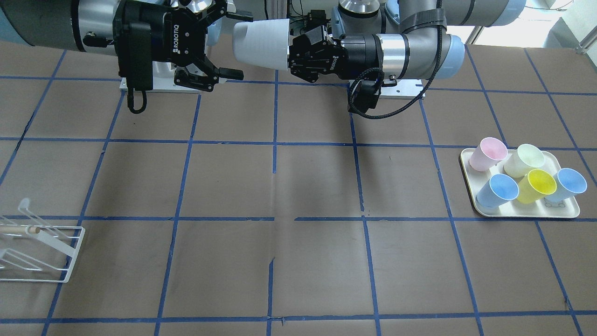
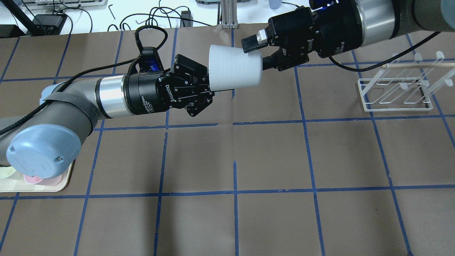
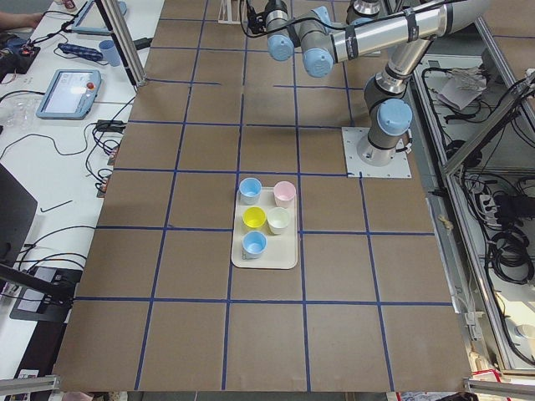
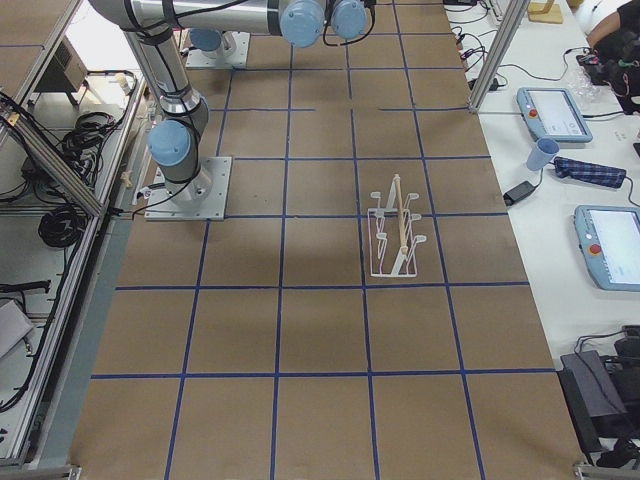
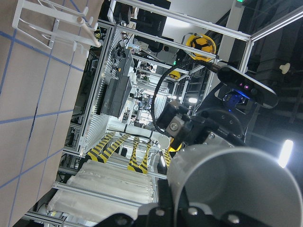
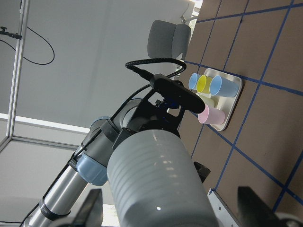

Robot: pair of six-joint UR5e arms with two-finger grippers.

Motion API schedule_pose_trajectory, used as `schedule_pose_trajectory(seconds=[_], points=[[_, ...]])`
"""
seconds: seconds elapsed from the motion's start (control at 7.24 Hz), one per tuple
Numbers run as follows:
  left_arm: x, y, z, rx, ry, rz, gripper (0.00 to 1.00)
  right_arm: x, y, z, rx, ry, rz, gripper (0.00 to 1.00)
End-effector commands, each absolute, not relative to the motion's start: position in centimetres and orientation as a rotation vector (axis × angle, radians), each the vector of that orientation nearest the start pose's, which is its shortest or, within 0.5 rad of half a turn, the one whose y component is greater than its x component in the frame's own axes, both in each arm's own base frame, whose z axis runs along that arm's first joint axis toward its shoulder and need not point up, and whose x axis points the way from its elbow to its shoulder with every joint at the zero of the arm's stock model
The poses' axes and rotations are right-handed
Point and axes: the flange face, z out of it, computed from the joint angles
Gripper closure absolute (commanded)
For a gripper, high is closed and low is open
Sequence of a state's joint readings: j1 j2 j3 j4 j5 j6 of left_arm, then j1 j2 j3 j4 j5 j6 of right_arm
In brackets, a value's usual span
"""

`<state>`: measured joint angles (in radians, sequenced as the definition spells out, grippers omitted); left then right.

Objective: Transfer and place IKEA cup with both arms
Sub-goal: 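Open the right gripper and withdraw it while the left gripper pulls the cup away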

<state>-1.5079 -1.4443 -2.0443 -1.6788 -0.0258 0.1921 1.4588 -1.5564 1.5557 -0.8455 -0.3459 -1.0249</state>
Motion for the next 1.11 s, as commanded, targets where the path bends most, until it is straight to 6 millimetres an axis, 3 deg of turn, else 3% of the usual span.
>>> schedule_pose_trajectory(seconds=[0.0, 0.28, 0.55, 0.69, 0.97], points=[[-20.4, -41.9, 41.3, 0.249, -1.534, -0.129, 1.00, 17.5, -47.7, 49.8, -0.368, 1.796, -0.117, 0.00], [-18.1, -41.5, 40.2, 0.230, -1.752, -0.135, 1.00, 17.4, -48.5, 50.3, -0.356, 1.820, -0.132, 0.00], [-12.6, -42.0, 39.1, 0.256, -1.999, -0.081, 1.00, 17.1, -49.1, 50.0, -0.400, 1.876, -0.133, 0.00], [-9.7, -42.1, 38.3, 0.270, -2.147, -0.068, 1.00, 16.5, -49.5, 49.1, -0.463, 1.988, -0.091, 0.00], [-5.9, -41.9, 36.8, 0.234, -2.497, -0.067, 1.00, 15.4, -49.1, 47.7, -0.439, 2.171, 0.049, 0.00]])
